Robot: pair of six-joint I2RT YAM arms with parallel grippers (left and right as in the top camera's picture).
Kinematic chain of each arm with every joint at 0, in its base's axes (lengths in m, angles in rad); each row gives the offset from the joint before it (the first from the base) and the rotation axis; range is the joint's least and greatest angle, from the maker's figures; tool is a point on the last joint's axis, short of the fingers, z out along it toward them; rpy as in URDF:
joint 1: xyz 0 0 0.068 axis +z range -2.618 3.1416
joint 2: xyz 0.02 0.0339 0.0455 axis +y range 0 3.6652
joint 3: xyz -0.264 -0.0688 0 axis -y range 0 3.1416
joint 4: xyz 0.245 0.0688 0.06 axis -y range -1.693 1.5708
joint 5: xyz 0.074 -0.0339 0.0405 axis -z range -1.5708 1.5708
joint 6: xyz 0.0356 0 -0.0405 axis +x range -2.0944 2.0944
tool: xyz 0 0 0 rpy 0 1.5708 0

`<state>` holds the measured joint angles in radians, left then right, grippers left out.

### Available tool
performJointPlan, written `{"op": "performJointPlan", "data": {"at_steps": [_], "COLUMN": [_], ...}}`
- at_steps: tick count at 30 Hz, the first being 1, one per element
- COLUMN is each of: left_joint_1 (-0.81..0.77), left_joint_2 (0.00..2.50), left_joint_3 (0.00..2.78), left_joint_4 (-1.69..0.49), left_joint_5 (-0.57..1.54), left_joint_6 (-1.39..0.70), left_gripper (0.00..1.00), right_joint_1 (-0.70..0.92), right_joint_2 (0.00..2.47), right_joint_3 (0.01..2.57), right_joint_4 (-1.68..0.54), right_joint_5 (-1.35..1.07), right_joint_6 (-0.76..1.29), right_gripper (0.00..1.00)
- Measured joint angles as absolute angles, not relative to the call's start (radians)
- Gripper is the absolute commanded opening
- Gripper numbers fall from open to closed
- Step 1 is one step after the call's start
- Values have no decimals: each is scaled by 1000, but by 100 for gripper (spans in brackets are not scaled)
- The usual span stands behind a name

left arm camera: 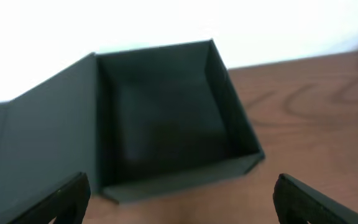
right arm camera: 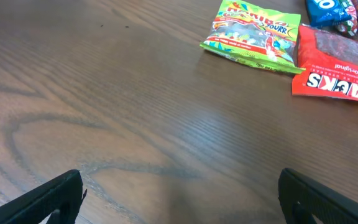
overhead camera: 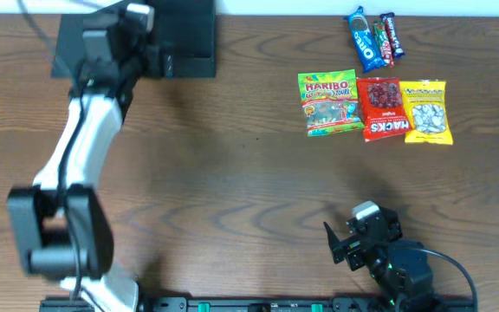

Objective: Pack container
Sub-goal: 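Reach the left gripper to the black box lid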

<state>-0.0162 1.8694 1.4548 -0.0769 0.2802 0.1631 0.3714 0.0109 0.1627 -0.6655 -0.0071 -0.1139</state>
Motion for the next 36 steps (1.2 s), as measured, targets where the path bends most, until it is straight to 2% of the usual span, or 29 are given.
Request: {"op": "performJointPlan", "data": {"at_steps": [5, 11, 17, 28, 36], "left_joint_1": [-75, -77, -76, -76, -76], "left_joint_2": [2130, 2283, 2289, 2287, 2287], "left_joint_3": [1775, 1892, 1901, 1924, 1925], "left_joint_4": [-177, -267, -421, -574, -785], "left_joint_5": [230, 229, 232, 232, 233], "left_joint_6": [171, 100, 75, 77, 75], "left_gripper": [95, 95, 95, 95, 95], "right_joint_1": [371, 371, 371, 371, 371], "right_joint_2": [11, 11, 11, 11, 11], "right_joint_3": [163, 163, 163, 163, 163], "right_joint_4": [-665, -666, -666, -665, -666], "right_joint_5": [-7, -7, -7, -7, -7], "right_joint_6": [-114, -113, -114, -113, -114], "right_gripper": [99, 99, 99, 99, 99]}}
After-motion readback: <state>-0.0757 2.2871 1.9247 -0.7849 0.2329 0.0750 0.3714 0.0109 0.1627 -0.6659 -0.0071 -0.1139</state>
